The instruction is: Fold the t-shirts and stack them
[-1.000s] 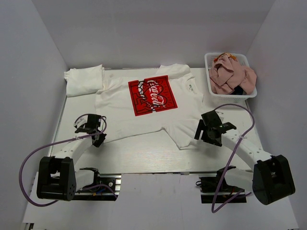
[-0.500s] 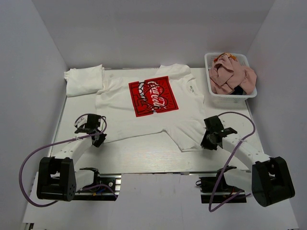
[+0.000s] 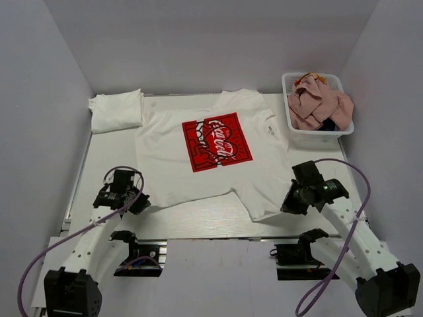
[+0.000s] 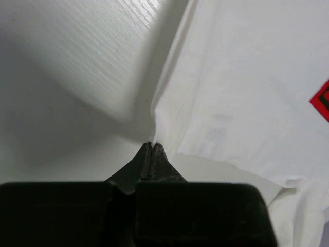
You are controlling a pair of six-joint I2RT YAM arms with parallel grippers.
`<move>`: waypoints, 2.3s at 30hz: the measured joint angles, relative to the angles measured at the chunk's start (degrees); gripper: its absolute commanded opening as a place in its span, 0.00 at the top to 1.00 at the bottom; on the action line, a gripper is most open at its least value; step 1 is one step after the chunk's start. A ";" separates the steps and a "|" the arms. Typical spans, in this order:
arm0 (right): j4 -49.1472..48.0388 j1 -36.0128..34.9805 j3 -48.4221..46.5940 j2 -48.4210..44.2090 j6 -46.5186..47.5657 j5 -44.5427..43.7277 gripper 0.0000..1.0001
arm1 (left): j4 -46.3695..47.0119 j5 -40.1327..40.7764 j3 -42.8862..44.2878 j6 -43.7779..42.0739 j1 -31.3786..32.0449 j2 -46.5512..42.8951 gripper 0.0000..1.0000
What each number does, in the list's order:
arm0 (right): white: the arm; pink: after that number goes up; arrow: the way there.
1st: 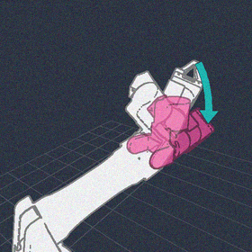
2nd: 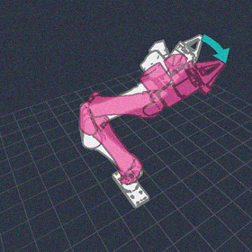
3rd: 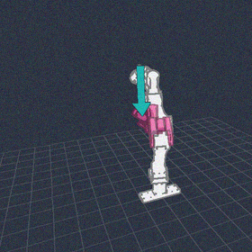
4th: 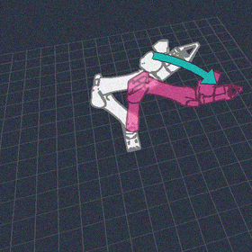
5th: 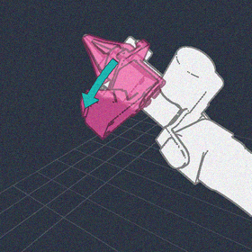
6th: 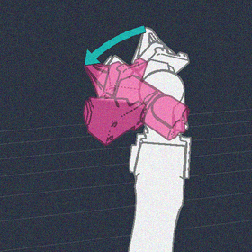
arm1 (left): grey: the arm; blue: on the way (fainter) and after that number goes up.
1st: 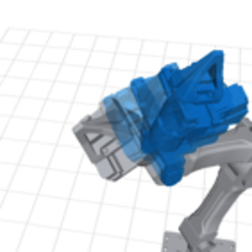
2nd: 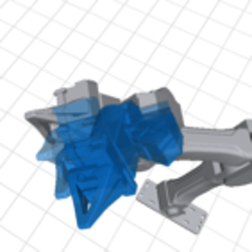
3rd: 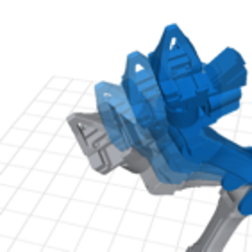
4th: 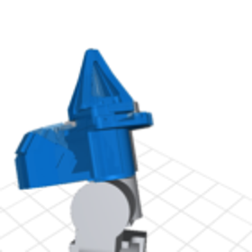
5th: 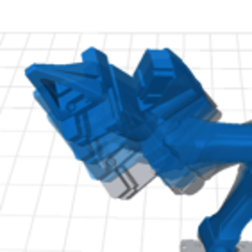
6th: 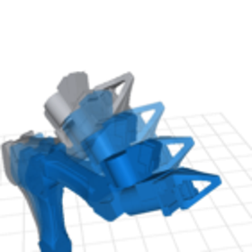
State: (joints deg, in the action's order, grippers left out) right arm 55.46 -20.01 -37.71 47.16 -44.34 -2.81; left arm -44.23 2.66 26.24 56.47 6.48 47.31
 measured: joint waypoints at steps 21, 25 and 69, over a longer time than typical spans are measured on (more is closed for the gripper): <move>-11.89 -0.09 -21.18 22.75 8.55 -2.01 1.00 | -0.66 5.53 12.59 2.14 -0.74 6.29 1.00; -13.64 0.48 -28.24 28.79 9.42 -3.48 1.00 | -0.11 8.26 16.31 2.34 -1.05 11.50 1.00; -26.38 5.01 -53.90 66.36 20.39 6.67 0.10 | 5.88 12.46 42.25 -6.99 -5.11 52.94 0.01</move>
State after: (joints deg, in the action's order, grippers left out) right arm 29.08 -15.00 -91.61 113.51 -23.94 3.86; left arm -38.35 15.11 68.49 49.47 1.37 100.25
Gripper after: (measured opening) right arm 0.904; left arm 0.989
